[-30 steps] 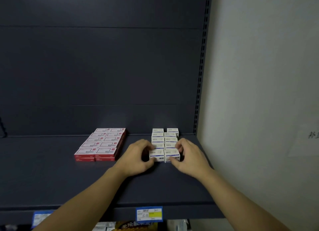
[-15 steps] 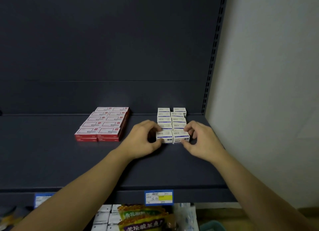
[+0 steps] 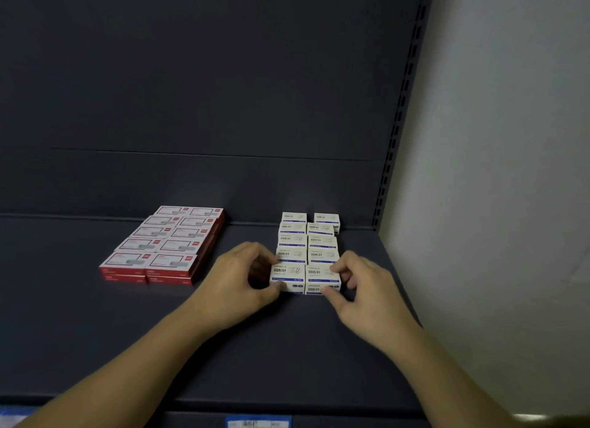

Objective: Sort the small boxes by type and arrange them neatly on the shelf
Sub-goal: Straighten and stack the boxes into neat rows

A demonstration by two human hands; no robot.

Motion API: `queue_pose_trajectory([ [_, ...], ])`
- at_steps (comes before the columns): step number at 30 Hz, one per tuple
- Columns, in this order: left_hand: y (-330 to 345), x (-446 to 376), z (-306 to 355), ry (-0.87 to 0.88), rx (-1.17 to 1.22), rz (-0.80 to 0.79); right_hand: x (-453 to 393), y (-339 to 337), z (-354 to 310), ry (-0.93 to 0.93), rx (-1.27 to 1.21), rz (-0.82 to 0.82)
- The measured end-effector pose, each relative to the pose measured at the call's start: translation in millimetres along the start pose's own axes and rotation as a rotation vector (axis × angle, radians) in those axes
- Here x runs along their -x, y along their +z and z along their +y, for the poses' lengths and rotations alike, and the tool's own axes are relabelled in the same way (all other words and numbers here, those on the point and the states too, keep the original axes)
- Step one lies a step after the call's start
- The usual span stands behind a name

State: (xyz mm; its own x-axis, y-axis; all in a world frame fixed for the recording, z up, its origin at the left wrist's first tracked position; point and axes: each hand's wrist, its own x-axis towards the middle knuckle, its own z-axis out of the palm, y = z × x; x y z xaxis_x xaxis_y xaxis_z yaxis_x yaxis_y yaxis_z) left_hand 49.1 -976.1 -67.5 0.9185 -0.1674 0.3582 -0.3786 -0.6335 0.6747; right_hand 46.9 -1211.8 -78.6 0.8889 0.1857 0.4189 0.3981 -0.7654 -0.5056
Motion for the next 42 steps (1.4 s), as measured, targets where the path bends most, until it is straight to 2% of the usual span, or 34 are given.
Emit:
queue_pose_trajectory([
  [6,1.5,0.9,5.4,-0.075,0.086,0.002,2.5,-4.7,-5.7,0.055,-0.018,0.015],
  [10,-6.1,-0.6,4.8,-0.070,0.038,-0.057,1.8,-6.5,-13.1,0.053,-0.051,0.010],
  [16,-20.1,4.5,8.1,-0.076,-0.037,-0.136,4.6,-14.5,-23.4,0.019,-0.038,-0.074],
  [36,-60.3,42.1,19.1,-0.086,-0.052,-0.317,29.2,-30.9,-56.6,-0.037,-0.074,-0.312],
  [40,-67.4,33.9,26.7,-0.035,-0.172,-0.371,23.6,-40.1,-53.6,-0.031,-0.073,-0.372],
  [42,-72.1,25.0,32.0,-0.025,-0.229,-0.395,16.6,-47.2,-52.3,-0.013,-0.086,-0.350],
])
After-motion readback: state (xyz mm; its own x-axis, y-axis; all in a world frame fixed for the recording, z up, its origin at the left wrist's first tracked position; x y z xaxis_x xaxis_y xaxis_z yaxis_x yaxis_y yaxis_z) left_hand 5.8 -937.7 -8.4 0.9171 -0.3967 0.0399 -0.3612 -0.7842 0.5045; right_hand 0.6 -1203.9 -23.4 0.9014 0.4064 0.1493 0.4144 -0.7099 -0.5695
